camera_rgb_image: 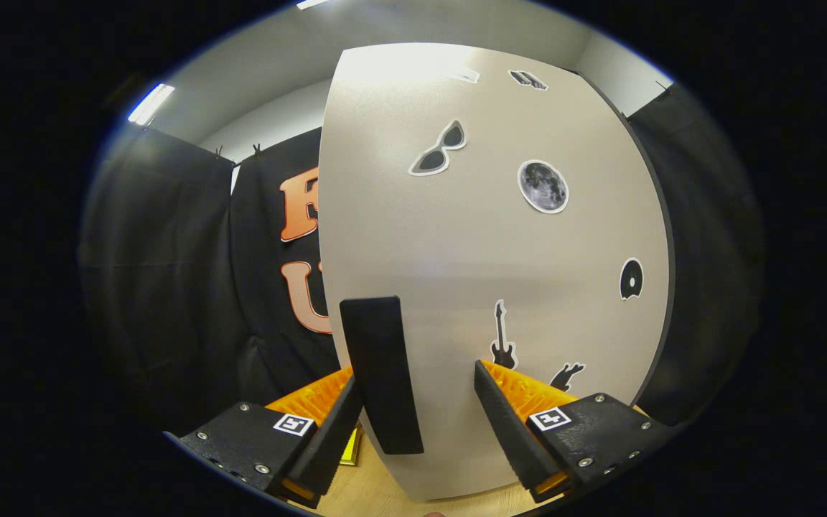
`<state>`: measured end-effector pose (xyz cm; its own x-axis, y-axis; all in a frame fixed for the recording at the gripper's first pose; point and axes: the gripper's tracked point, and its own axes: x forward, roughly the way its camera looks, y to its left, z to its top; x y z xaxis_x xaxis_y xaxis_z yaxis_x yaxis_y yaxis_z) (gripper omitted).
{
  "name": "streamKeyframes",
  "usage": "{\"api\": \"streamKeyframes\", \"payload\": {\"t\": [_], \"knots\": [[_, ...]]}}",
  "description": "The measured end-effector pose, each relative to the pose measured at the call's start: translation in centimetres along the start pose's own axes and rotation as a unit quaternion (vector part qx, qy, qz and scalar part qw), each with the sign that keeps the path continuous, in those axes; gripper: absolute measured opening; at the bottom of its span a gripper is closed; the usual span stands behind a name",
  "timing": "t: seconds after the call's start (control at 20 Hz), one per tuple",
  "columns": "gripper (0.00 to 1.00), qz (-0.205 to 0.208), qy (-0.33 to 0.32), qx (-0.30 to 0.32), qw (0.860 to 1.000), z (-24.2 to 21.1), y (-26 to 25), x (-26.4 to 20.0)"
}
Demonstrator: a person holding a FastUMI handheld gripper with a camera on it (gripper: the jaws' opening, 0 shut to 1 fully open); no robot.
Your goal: Open the shoe cabinet door, grab the shoes and put them into the shoe cabinet, then close the shoe cabinet door.
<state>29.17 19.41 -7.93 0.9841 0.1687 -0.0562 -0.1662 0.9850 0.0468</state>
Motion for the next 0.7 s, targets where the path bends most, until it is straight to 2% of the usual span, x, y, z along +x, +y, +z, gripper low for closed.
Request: {"api": "streamKeyframes", "payload": {"t": [0.5, 0.7], "knots": [[0.94, -0.040, -0.004, -0.007, 0.999, -0.3, 0.0, 1.9], [0.94, -0.040, -0.002, -0.012, 0.999, -0.3, 0.3, 1.7]]}}
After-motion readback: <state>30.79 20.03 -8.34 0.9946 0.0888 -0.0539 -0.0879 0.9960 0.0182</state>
